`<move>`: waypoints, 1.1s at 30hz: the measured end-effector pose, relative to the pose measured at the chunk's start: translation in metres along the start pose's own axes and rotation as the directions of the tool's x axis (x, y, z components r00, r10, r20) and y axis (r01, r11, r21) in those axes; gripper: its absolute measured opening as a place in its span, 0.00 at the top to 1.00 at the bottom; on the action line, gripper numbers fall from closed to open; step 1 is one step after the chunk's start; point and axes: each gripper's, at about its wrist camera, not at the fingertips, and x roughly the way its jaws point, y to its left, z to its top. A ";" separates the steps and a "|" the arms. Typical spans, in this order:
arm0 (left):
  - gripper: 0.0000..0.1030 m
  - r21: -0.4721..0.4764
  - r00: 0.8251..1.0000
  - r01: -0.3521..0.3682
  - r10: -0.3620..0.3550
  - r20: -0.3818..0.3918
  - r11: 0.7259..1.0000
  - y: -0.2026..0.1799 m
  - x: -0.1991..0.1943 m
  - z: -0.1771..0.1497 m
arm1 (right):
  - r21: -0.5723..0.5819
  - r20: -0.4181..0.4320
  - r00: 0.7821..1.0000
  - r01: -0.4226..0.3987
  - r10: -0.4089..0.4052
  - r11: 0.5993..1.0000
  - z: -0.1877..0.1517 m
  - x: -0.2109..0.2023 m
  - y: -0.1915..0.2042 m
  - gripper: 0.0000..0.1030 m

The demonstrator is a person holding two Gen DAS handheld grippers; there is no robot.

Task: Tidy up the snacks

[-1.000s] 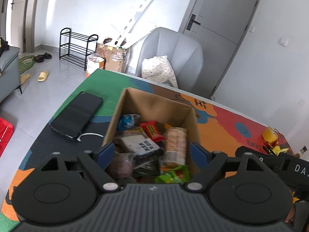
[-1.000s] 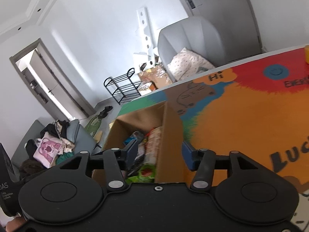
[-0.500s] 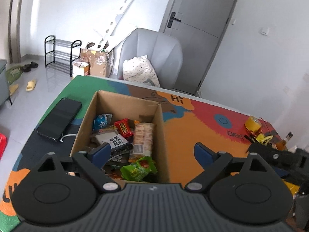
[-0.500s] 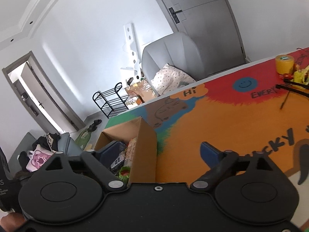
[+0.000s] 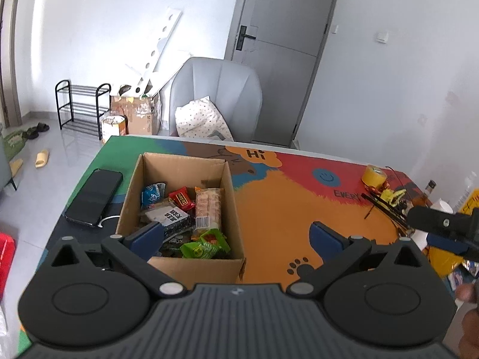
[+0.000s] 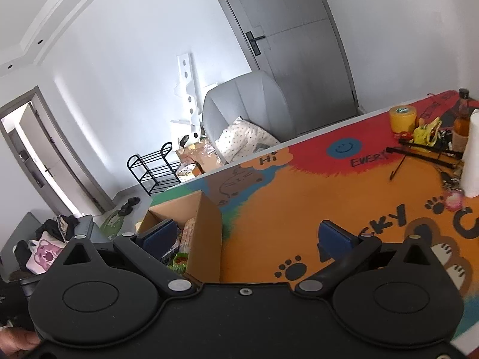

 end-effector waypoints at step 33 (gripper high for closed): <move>0.00 0.084 0.998 -0.039 0.035 0.043 0.996 0.015 -0.070 -0.030 | -0.122 0.021 0.997 0.075 -0.073 0.990 -0.020 -0.061 0.012 0.00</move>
